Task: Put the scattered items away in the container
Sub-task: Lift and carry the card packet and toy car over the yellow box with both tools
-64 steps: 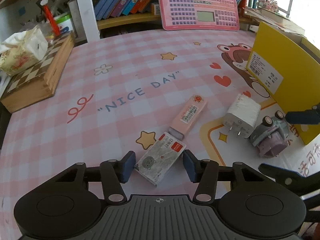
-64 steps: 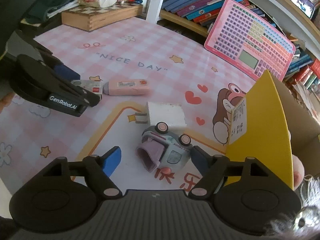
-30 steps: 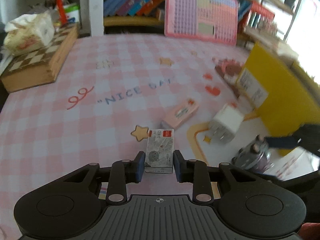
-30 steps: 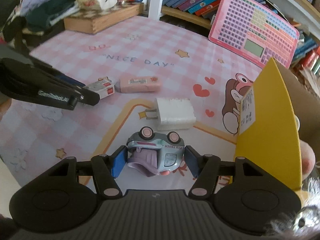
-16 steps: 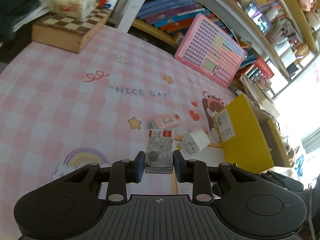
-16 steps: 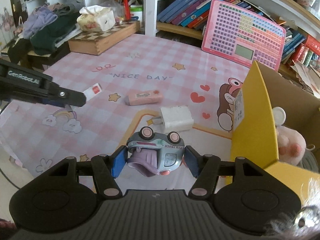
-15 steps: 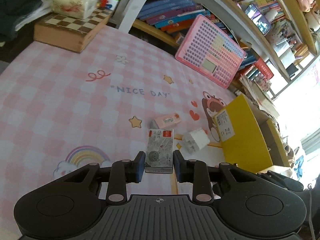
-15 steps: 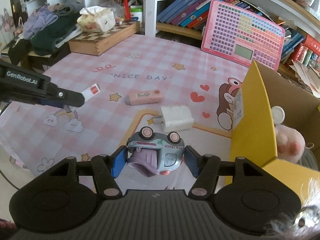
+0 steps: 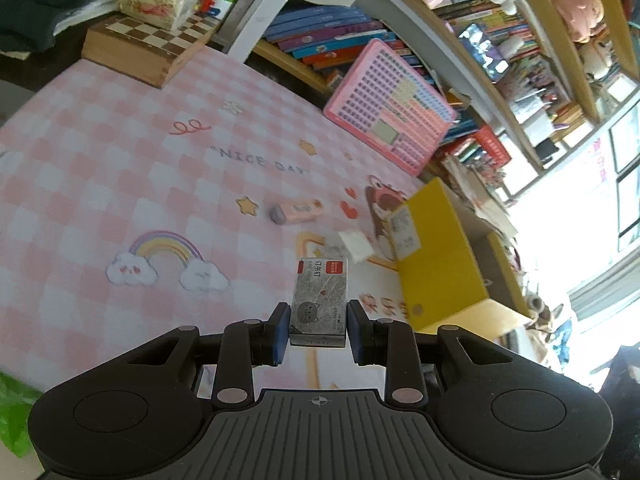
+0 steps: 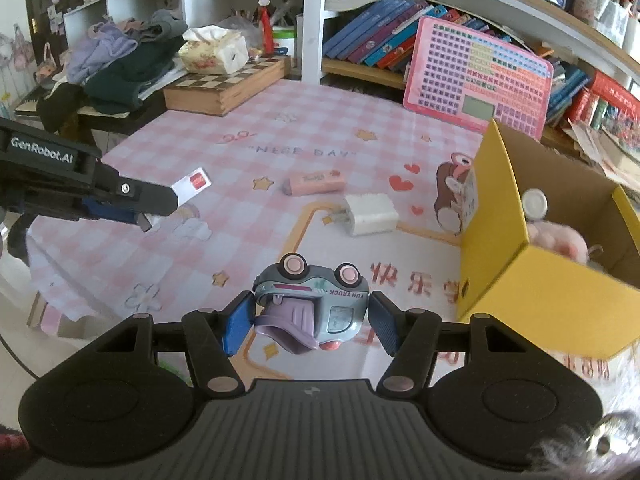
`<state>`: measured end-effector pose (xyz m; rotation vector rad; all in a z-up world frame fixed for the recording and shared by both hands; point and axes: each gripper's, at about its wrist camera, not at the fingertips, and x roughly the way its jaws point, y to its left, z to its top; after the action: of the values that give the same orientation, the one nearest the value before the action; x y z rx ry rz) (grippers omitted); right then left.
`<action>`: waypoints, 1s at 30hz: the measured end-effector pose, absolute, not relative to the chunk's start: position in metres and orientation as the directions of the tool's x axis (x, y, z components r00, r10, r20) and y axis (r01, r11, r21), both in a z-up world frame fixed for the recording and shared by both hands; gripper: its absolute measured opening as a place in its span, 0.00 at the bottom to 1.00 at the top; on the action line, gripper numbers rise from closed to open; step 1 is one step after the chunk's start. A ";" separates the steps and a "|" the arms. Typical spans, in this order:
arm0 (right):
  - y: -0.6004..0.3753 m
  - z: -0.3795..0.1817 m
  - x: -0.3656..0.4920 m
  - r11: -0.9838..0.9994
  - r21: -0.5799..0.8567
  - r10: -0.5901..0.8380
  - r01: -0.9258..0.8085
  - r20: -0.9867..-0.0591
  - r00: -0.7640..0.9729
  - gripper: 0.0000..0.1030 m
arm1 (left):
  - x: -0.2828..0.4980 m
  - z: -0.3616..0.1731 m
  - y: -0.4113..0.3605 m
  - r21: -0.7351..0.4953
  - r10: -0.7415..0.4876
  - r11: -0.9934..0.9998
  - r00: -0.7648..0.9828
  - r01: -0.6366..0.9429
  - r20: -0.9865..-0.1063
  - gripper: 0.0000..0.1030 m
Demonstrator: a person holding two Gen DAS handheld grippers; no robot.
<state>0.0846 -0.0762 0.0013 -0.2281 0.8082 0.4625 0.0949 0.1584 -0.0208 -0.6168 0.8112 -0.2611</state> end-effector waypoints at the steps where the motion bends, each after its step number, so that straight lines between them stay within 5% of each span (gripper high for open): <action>1: -0.077 0.002 0.080 0.877 -0.021 0.309 -0.480 -0.739 0.598 0.58 | 0.091 -0.019 0.157 -0.608 -0.450 0.794 0.669 -0.003 -0.591 0.27; 30: -0.150 0.017 0.002 0.960 -0.016 0.172 -0.279 -0.753 0.635 0.58 | 0.047 -0.002 0.098 -0.698 -0.618 0.707 0.581 0.117 -0.529 0.28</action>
<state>0.0024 -0.1501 0.0167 -0.1354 0.8447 0.2590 0.0473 0.0979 -0.0019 -0.6632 0.8497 -0.4681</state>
